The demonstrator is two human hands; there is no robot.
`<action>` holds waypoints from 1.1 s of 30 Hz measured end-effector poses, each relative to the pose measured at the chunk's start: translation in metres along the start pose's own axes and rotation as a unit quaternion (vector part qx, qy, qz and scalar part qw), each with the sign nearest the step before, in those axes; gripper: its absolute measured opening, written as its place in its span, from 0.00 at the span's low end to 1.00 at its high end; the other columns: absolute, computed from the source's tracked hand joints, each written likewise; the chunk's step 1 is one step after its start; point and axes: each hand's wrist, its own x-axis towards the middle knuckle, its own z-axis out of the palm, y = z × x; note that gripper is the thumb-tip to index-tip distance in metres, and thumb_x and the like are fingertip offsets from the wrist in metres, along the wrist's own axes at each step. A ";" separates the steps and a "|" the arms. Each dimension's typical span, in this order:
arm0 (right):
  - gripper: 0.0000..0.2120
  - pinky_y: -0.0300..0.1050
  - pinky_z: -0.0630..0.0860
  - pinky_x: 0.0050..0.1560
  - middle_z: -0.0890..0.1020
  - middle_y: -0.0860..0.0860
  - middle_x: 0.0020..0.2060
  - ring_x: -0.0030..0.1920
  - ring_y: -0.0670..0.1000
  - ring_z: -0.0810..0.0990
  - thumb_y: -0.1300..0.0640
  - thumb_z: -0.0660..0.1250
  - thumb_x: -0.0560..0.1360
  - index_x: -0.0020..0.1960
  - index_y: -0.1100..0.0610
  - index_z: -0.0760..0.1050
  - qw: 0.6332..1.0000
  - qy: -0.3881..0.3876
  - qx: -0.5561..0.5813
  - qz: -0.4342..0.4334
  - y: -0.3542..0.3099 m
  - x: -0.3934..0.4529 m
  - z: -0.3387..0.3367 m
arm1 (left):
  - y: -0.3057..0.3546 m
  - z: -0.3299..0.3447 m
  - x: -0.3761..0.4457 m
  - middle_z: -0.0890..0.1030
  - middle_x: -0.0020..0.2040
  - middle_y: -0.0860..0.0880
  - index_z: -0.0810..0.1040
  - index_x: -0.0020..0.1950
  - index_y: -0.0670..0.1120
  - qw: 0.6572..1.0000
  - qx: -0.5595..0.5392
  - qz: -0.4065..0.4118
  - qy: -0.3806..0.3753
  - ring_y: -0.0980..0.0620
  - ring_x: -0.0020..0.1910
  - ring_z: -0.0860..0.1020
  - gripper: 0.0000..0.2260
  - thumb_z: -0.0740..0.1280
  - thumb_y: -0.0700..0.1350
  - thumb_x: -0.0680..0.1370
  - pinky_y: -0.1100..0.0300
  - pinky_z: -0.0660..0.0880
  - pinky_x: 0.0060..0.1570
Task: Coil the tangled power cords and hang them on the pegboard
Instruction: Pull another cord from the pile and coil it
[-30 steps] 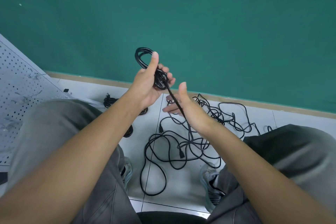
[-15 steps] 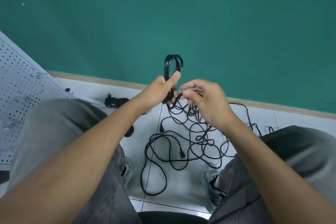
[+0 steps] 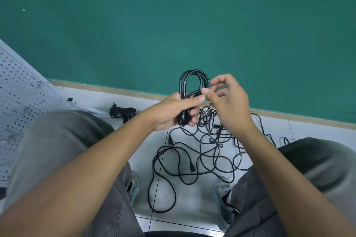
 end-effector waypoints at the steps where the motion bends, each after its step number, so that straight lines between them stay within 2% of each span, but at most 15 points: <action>1: 0.08 0.51 0.81 0.52 0.82 0.48 0.43 0.44 0.53 0.83 0.53 0.74 0.77 0.48 0.47 0.75 1.000 -0.015 -0.006 0.005 0.004 0.002 -0.001 | 0.001 -0.003 0.000 0.71 0.34 0.49 0.72 0.41 0.46 1.000 0.000 0.006 0.005 0.50 0.33 0.75 0.14 0.67 0.51 0.83 0.59 0.74 0.36; 3: 0.04 0.48 0.80 0.53 0.83 0.46 0.41 0.45 0.50 0.83 0.55 0.72 0.78 0.48 0.49 0.77 0.997 -0.040 -0.059 0.008 0.014 0.005 -0.005 | 0.004 -0.009 0.000 0.73 0.35 0.50 0.73 0.43 0.46 1.000 -0.015 0.015 0.019 0.50 0.35 0.76 0.14 0.68 0.54 0.81 0.59 0.76 0.38; 5: 0.01 0.36 0.77 0.48 0.83 0.45 0.40 0.44 0.48 0.83 0.58 0.71 0.80 0.49 0.53 0.79 0.993 -0.029 -0.115 0.012 0.019 0.006 -0.008 | 0.008 -0.011 0.001 0.77 0.36 0.49 0.74 0.45 0.46 0.998 -0.035 0.022 0.056 0.49 0.38 0.81 0.14 0.68 0.55 0.81 0.59 0.79 0.41; 7: 0.02 0.26 0.72 0.42 0.84 0.47 0.40 0.45 0.49 0.84 0.58 0.70 0.80 0.48 0.54 0.81 0.993 0.001 -0.107 0.038 0.019 0.007 -0.011 | 0.007 -0.013 0.005 0.83 0.41 0.47 0.76 0.48 0.45 0.993 0.001 0.037 0.111 0.47 0.47 0.86 0.13 0.67 0.55 0.80 0.58 0.82 0.47; 9: 0.04 0.30 0.75 0.46 0.85 0.48 0.39 0.45 0.50 0.85 0.58 0.72 0.79 0.45 0.50 0.81 0.996 0.027 -0.073 0.054 0.019 0.006 -0.010 | 0.002 -0.015 0.008 0.87 0.49 0.46 0.77 0.56 0.45 0.985 0.072 0.048 0.151 0.49 0.54 0.86 0.12 0.65 0.53 0.84 0.56 0.80 0.50; 12: 0.05 0.49 0.83 0.51 0.85 0.48 0.36 0.41 0.51 0.87 0.58 0.75 0.77 0.47 0.50 0.80 0.994 0.063 0.023 0.084 0.014 0.005 -0.005 | -0.010 -0.011 0.011 0.87 0.55 0.49 0.78 0.57 0.48 0.982 0.122 0.033 0.143 0.52 0.56 0.85 0.09 0.64 0.52 0.85 0.57 0.77 0.45; 13: 0.05 0.51 0.84 0.48 0.85 0.50 0.36 0.41 0.51 0.88 0.60 0.75 0.76 0.48 0.53 0.79 0.990 0.071 0.070 0.096 0.011 0.003 -0.003 | -0.013 -0.008 0.011 0.87 0.56 0.50 0.79 0.56 0.49 0.983 0.125 0.030 0.134 0.52 0.56 0.85 0.09 0.64 0.52 0.85 0.58 0.76 0.43; 15: 0.06 0.48 0.85 0.42 0.84 0.55 0.37 0.40 0.53 0.88 0.62 0.75 0.76 0.49 0.58 0.77 0.976 0.079 0.164 0.123 0.004 0.000 0.001 | -0.020 -0.001 0.011 0.87 0.56 0.46 0.81 0.59 0.49 0.983 0.131 0.042 0.121 0.53 0.55 0.85 0.09 0.65 0.52 0.85 0.60 0.76 0.40; 18: 0.06 0.51 0.85 0.42 0.83 0.57 0.38 0.41 0.54 0.88 0.61 0.75 0.76 0.47 0.60 0.78 0.966 0.099 0.193 0.138 0.003 -0.001 0.008 | -0.025 0.008 0.012 0.85 0.58 0.40 0.81 0.66 0.47 0.982 0.134 0.080 0.108 0.47 0.55 0.84 0.12 0.66 0.49 0.84 0.66 0.76 0.40; 20: 0.07 0.55 0.85 0.45 0.84 0.54 0.37 0.40 0.54 0.87 0.58 0.76 0.76 0.44 0.59 0.79 0.972 0.124 0.155 0.128 0.007 0.000 0.011 | -0.027 0.014 0.011 0.85 0.56 0.40 0.81 0.64 0.43 0.984 0.116 0.085 0.102 0.46 0.53 0.85 0.11 0.66 0.44 0.84 0.69 0.76 0.39; 23: 0.09 0.52 0.81 0.41 0.83 0.48 0.37 0.37 0.49 0.83 0.52 0.74 0.77 0.41 0.53 0.77 0.986 0.142 0.021 0.089 0.011 0.001 0.012 | -0.028 0.021 0.009 0.86 0.47 0.44 0.82 0.54 0.46 0.986 0.121 0.076 0.090 0.47 0.47 0.86 0.05 0.67 0.43 0.84 0.68 0.74 0.35; 25: 0.10 0.52 0.79 0.39 0.82 0.47 0.38 0.38 0.52 0.83 0.49 0.70 0.79 0.42 0.53 0.76 0.984 0.120 -0.126 0.039 0.011 0.000 0.011 | -0.030 0.021 0.009 0.85 0.46 0.40 0.81 0.53 0.42 0.985 0.135 0.069 0.079 0.43 0.45 0.86 0.08 0.67 0.46 0.84 0.64 0.73 0.33; 27: 0.12 0.47 0.73 0.40 0.83 0.49 0.40 0.41 0.56 0.82 0.46 0.66 0.81 0.46 0.54 0.76 0.958 0.087 -0.272 -0.003 0.007 0.001 0.008 | -0.031 0.021 0.009 0.83 0.43 0.39 0.79 0.54 0.36 0.985 0.140 0.065 0.071 0.44 0.42 0.84 0.12 0.67 0.47 0.84 0.58 0.76 0.37; 29: 0.15 0.47 0.72 0.39 0.84 0.51 0.39 0.42 0.58 0.81 0.43 0.65 0.82 0.48 0.56 0.77 0.947 0.067 -0.312 -0.026 0.004 0.005 0.005 | -0.032 0.019 0.009 0.82 0.42 0.40 0.77 0.56 0.33 0.989 0.122 0.065 0.060 0.45 0.42 0.82 0.12 0.67 0.43 0.84 0.55 0.79 0.45; 33: 0.18 0.50 0.74 0.38 0.81 0.53 0.33 0.36 0.60 0.79 0.43 0.64 0.82 0.45 0.58 0.77 0.942 0.028 -0.327 -0.075 0.003 0.008 -0.003 | -0.030 0.018 0.008 0.84 0.44 0.39 0.79 0.56 0.35 0.989 0.123 0.059 0.050 0.45 0.45 0.84 0.11 0.69 0.44 0.83 0.55 0.80 0.48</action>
